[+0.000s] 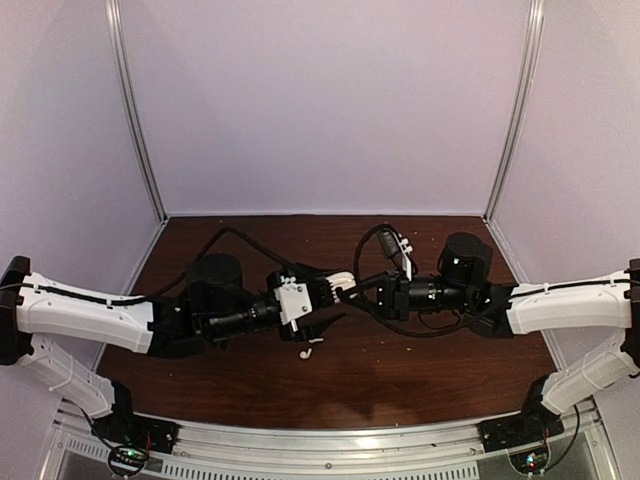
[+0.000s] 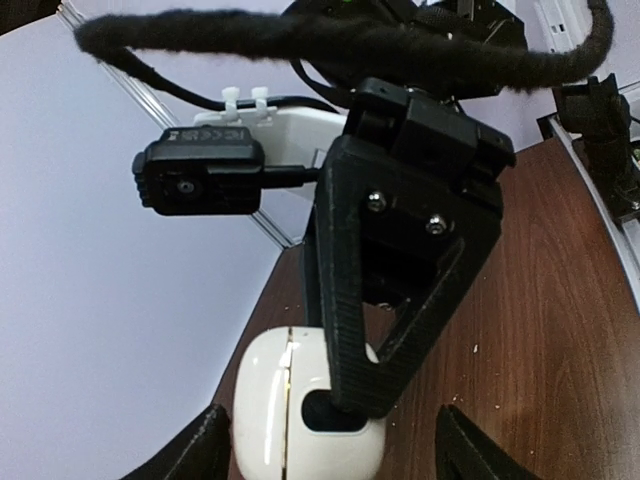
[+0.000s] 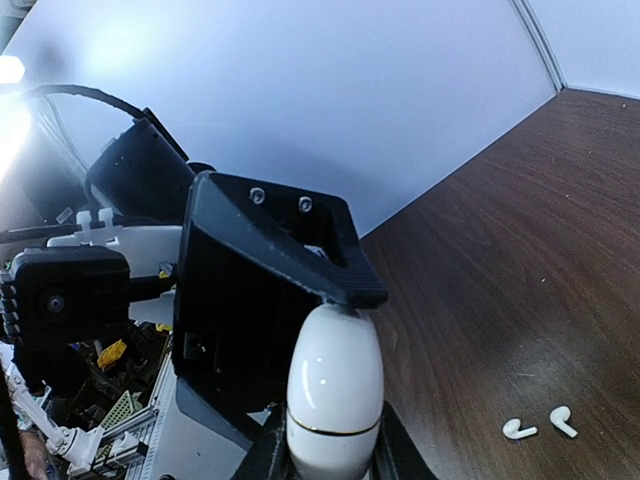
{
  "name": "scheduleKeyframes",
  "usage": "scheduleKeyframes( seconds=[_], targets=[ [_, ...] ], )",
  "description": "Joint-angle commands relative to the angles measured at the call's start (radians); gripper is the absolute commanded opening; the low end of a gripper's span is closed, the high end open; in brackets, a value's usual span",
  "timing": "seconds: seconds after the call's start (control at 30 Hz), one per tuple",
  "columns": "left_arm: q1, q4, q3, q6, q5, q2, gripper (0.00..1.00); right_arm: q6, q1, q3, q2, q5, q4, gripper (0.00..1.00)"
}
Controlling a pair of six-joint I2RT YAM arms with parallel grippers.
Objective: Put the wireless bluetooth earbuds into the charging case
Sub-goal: Adjust the charging case, then open the charging case.
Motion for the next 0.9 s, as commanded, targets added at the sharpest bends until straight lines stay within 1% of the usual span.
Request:
scheduleKeyframes(
  seconds=[0.0,0.13,0.2,0.27,0.37,0.47,0.63,0.77,0.87],
  targets=[
    [0.0,0.037,-0.015,-0.084,0.03,-0.061,0.74,-0.055,-0.03,-0.003,-0.04,0.013,0.017,0.1],
    [0.01,-0.004,-0.025,-0.166,0.082,-0.105,0.75,-0.189,-0.034,0.004,-0.055,0.017,-0.03,0.09],
    [0.033,-0.03,-0.016,-0.22,0.118,-0.119,0.74,-0.253,-0.033,0.007,-0.061,0.014,-0.052,0.08],
    [0.07,-0.051,0.007,-0.296,0.177,-0.125,0.73,-0.32,-0.03,0.011,-0.074,0.015,-0.078,0.07],
    [0.147,-0.05,0.024,-0.424,0.325,-0.129,0.73,-0.418,-0.023,0.023,-0.095,0.035,-0.131,0.05],
    [0.195,-0.057,0.049,-0.491,0.413,-0.112,0.71,-0.486,-0.014,0.043,-0.11,0.052,-0.179,0.03],
    [0.201,-0.122,0.113,-0.507,0.452,-0.052,0.69,-0.541,-0.001,0.06,-0.118,0.051,-0.219,0.01],
    [0.21,-0.129,0.131,-0.512,0.451,-0.023,0.68,-0.57,0.011,0.063,-0.121,0.038,-0.234,0.0],
    [0.223,-0.123,0.137,-0.55,0.449,-0.017,0.66,-0.585,0.019,0.061,-0.126,0.033,-0.234,0.0]
  ],
)
